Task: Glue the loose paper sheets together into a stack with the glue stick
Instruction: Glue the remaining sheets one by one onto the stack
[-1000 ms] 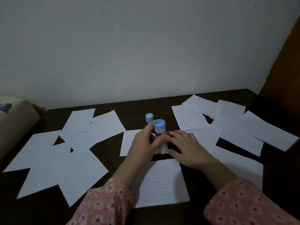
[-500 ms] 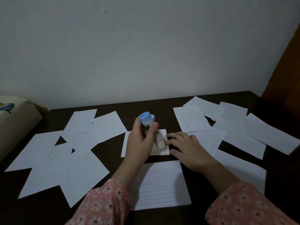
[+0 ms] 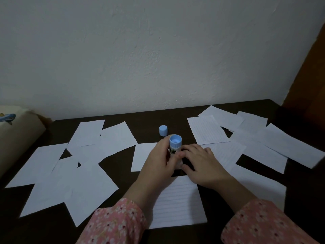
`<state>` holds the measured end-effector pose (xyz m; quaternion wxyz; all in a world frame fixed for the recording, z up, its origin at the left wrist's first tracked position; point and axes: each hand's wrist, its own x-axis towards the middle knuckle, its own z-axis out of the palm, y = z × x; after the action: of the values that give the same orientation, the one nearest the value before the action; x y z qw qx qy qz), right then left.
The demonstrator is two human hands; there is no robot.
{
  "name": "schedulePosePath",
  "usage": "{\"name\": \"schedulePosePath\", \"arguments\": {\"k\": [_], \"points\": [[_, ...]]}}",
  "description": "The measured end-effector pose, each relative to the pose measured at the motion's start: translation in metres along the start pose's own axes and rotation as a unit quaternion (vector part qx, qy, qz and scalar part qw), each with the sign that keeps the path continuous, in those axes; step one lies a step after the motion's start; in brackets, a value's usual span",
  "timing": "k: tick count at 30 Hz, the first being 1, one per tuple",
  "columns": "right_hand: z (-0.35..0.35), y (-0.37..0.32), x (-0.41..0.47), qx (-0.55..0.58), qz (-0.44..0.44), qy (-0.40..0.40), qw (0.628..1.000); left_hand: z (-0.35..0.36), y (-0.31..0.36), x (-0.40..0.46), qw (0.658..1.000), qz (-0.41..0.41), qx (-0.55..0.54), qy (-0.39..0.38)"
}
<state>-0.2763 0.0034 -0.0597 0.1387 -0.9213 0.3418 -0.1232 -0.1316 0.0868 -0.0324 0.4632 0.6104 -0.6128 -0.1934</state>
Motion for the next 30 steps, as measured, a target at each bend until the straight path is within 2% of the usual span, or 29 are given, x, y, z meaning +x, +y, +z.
{"name": "schedulePosePath", "arguments": {"k": [4,10,18,30], "points": [[0.003,-0.003,0.000,-0.015,0.005,0.017,1.000,-0.001,-0.003,0.000,1.000,0.008,0.024,0.004],[-0.002,-0.008,0.000,-0.013,0.020,0.000,1.000,-0.018,-0.006,-0.002,0.998,0.011,0.058,0.015],[-0.001,-0.010,0.000,-0.013,0.031,-0.003,0.999,-0.047,-0.019,-0.010,0.994,-0.063,0.088,0.028],[0.001,-0.009,-0.002,-0.019,0.032,0.000,0.999,-0.072,-0.024,-0.023,0.991,-0.102,0.065,0.055]]}}
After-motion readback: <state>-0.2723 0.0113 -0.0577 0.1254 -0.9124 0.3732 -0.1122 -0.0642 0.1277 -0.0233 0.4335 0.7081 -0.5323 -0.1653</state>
